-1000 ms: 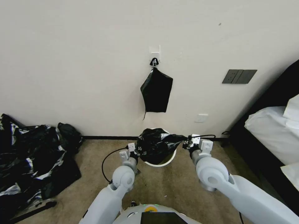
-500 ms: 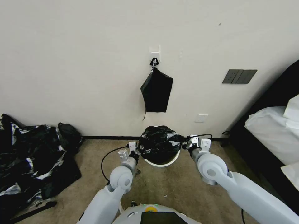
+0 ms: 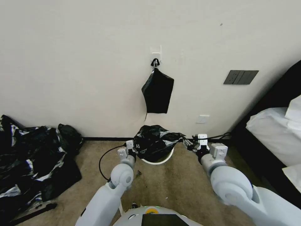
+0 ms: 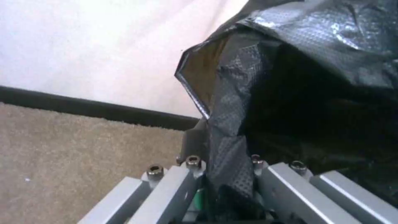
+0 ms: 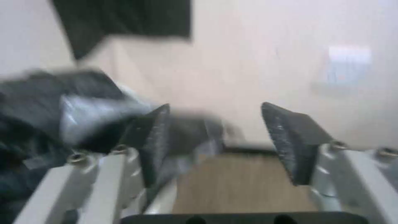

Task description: Place a trash bag onto the trash bin.

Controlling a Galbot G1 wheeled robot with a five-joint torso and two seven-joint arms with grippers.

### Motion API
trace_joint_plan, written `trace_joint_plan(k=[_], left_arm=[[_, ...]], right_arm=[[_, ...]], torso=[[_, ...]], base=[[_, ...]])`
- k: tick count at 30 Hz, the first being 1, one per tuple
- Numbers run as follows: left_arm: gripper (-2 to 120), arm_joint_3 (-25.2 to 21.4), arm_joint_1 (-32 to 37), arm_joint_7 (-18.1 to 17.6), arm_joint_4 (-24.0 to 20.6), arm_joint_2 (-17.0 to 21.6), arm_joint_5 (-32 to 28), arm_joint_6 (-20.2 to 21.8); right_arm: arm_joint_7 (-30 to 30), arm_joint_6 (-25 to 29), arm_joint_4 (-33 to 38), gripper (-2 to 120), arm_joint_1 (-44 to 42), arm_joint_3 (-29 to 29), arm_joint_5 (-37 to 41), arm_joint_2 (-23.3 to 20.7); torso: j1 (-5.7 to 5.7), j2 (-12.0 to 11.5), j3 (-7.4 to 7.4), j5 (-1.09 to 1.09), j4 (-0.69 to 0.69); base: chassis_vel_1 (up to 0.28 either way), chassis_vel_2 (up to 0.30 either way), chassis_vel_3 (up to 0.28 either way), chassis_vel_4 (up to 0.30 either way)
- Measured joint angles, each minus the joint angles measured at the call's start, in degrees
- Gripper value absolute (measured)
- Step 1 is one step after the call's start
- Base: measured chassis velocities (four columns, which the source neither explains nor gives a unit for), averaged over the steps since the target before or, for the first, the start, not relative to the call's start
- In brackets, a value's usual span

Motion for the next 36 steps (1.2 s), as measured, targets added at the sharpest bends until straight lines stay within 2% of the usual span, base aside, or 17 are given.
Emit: trace_joint_plan(k=[1, 2, 5, 6, 9, 10, 12, 13, 14, 17, 20, 21, 23, 29, 31, 33, 36], left_arm=[[2, 0.07, 0.06, 0.32, -0.08, 0.34, 0.76, 0.00], [2, 0.07, 0.06, 0.32, -0.08, 0.34, 0.76, 0.00], [2, 0.56, 0.47, 2.68, -0.36, 1.78, 5.66, -0.50], [2, 0.56, 0.47, 2.68, -0.36, 1.78, 5.66, -0.50], [2, 0.84, 0.67, 4.67, -0.37, 2.63, 11.06, -1.59], [2, 0.84, 0.67, 4.67, -0.37, 2.63, 11.06, -1.59], [2, 1.03, 0.78, 5.88, -0.80, 3.34, 14.54, -2.10], [2, 1.03, 0.78, 5.88, -0.80, 3.34, 14.54, -2.10], [2, 1.06, 0.82, 6.41, -1.08, 3.65, 16.32, -2.43], [2, 1.16, 0.86, 6.97, -1.32, 3.82, 17.90, -2.77], [2, 1.17, 1.21, 7.69, -2.21, 3.90, 19.64, -3.09], [2, 1.17, 1.21, 7.69, -2.21, 3.90, 19.64, -3.09], [2, 1.14, 1.45, 7.88, -2.65, 3.97, 19.80, -3.10], [2, 0.95, 1.76, 8.13, -3.01, 3.99, 19.75, -3.03], [2, 0.92, 1.79, 8.18, -3.02, 4.02, 19.70, -2.99], [2, 0.89, 1.85, 8.43, -3.01, 4.08, 19.60, -2.87], [2, 0.90, 1.91, 8.68, -3.01, 3.98, 19.51, -2.80]], right_arm=[[-2.84, 0.26, 0.09, 67, 1.31, -0.95, -2.40, -0.70], [-2.84, 0.26, 0.09, 67, 1.31, -0.95, -2.40, -0.70], [-16.14, -0.39, -1.57, 82, 11.38, -8.60, -8.93, -2.07], [-16.14, -0.39, -1.57, 82, 11.38, -8.60, -8.93, -2.07], [-22.98, -4.17, -4.54, 95, 20.09, -15.99, -11.60, -1.27], [-22.98, -4.17, -4.54, 95, 20.09, -15.99, -11.60, -1.27], [-25.14, -8.59, -6.69, 98, 26.16, -23.09, -13.95, 0.32], [-25.14, -8.59, -6.69, 98, 26.16, -23.09, -13.95, 0.32], [-25.69, -10.83, -7.65, 99, 28.76, -26.77, -15.28, 1.17], [-24.98, -14.00, -8.54, 98, 31.38, -30.12, -15.72, 2.41], [-22.46, -17.93, -10.68, 87, 35.11, -34.74, -15.87, 4.49], [-22.46, -17.93, -10.68, 87, 35.11, -34.74, -15.87, 4.49], [-20.65, -18.88, -11.29, 78, 35.84, -35.75, -16.17, 5.40], [-18.17, -18.29, -11.49, 54, 36.44, -36.93, -17.98, 5.71], [-17.95, -17.70, -11.48, 51, 36.44, -37.06, -18.63, 5.63], [-17.77, -16.40, -11.61, 38, 36.33, -37.21, -19.91, 5.41], [-17.58, -15.55, -11.94, 30, 36.15, -37.22, -20.71, 5.33]], torso=[[0.00, 0.00, 0.00, 0.00, 0.02], [0.00, 0.00, 0.00, 0.00, 0.02], [0.00, 0.00, 0.00, -0.03, 0.05], [0.00, 0.00, 0.00, -0.03, 0.05], [0.00, 0.00, 0.00, 0.00, 0.05], [0.00, 0.00, 0.00, 0.00, 0.05], [0.00, 0.00, 0.00, -0.01, 0.04], [0.00, 0.00, 0.00, -0.01, 0.04], [0.00, 0.00, 0.00, 0.00, 0.02], [0.00, 0.00, 0.00, -0.01, 0.02], [0.00, 0.00, 0.00, -0.01, 0.03], [0.00, 0.00, 0.00, -0.01, 0.03], [0.00, 0.00, 0.00, -0.01, 0.03], [0.00, 0.00, 0.00, -0.01, 0.02], [0.00, 0.00, 0.00, -0.01, 0.02], [0.00, 0.00, 0.00, -0.01, 0.02], [0.00, 0.00, 0.00, 0.00, 0.02]], base=[[0.000, 0.000, 0.000, 0.000], [0.000, 0.000, 0.000, 0.000], [0.000, 0.000, 0.000, 0.000], [0.000, 0.000, 0.000, 0.000], [0.000, 0.000, 0.000, 0.000], [0.000, 0.000, 0.000, 0.000], [0.000, 0.000, 0.000, 0.000], [0.000, 0.000, 0.000, 0.000], [0.000, 0.000, 0.000, 0.000], [0.000, 0.000, 0.000, 0.000], [0.000, 0.000, 0.000, 0.000], [0.000, 0.000, 0.000, 0.000], [0.000, 0.000, 0.000, 0.000], [0.000, 0.000, 0.000, 0.000], [0.000, 0.000, 0.000, 0.000], [0.000, 0.000, 0.000, 0.000], [0.000, 0.000, 0.000, 0.000]])
